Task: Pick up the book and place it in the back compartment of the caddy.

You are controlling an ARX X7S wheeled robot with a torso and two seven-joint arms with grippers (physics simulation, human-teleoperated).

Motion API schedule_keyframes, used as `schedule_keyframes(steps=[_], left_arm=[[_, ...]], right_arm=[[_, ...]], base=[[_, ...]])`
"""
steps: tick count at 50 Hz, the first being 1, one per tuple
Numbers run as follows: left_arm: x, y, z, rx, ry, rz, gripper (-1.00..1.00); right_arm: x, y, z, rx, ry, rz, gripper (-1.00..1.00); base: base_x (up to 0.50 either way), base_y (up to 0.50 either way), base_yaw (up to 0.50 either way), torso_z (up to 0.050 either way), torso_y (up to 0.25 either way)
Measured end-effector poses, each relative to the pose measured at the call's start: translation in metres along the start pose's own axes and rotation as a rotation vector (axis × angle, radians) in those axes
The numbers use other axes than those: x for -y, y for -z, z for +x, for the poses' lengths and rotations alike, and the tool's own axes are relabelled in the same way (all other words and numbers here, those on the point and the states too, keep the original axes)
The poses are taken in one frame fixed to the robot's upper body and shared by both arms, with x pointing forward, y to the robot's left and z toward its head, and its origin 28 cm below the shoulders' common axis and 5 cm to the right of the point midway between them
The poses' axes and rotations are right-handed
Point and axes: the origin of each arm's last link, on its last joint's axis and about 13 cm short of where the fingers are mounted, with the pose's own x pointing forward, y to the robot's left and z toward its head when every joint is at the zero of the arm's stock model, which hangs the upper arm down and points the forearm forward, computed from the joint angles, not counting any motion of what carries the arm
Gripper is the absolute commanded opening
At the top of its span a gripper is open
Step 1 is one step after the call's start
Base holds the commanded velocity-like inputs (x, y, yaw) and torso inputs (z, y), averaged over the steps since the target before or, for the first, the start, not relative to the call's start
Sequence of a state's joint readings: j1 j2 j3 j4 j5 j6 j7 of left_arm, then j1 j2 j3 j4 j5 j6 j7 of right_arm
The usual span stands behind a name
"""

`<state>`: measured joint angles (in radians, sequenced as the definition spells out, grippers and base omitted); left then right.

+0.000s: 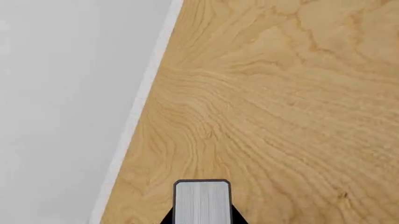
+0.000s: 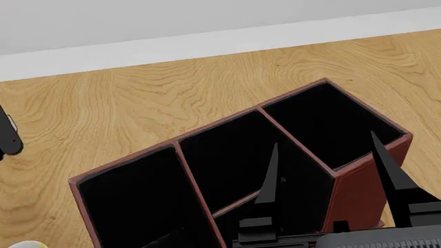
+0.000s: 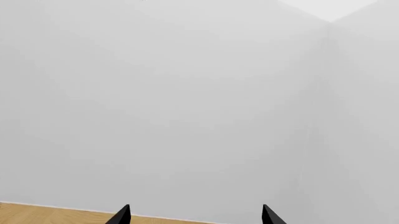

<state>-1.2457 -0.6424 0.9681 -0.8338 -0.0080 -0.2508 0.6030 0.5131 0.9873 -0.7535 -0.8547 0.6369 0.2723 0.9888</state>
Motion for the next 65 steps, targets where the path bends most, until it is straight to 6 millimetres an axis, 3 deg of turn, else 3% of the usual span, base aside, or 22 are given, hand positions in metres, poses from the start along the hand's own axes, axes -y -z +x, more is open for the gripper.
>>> schedule_keyframes(steps=[16, 35, 45, 65], left_arm=[[-0.048, -0.047, -0.034, 0.116, -0.232, -0.045, -1.00], [-0.073, -0.107, -0.074, 0.278, -0.439, -0.050, -1.00], [-0.069, -0.137, -0.090, 0.321, -0.502, -0.025, -1.00], [-0.040, -0.192, -0.116, 0.482, -0.562, 0.051, -1.00]], right_arm=[[0.002, -0.006, -0.003, 0.024, 0.006, 0.006, 1.00], [0.008, -0.018, -0.012, 0.071, 0.032, 0.011, 1.00], [0.009, -0.020, -0.014, 0.081, 0.035, 0.020, 1.00], [0.011, -0.022, -0.016, 0.092, 0.041, 0.030, 1.00]], base=[[0.00, 0.00, 0.00, 0.000, 0.000], [0.00, 0.00, 0.00, 0.000, 0.001], [0.00, 0.00, 0.00, 0.000, 0.001], [0.00, 0.00, 0.00, 0.000, 0.002]])
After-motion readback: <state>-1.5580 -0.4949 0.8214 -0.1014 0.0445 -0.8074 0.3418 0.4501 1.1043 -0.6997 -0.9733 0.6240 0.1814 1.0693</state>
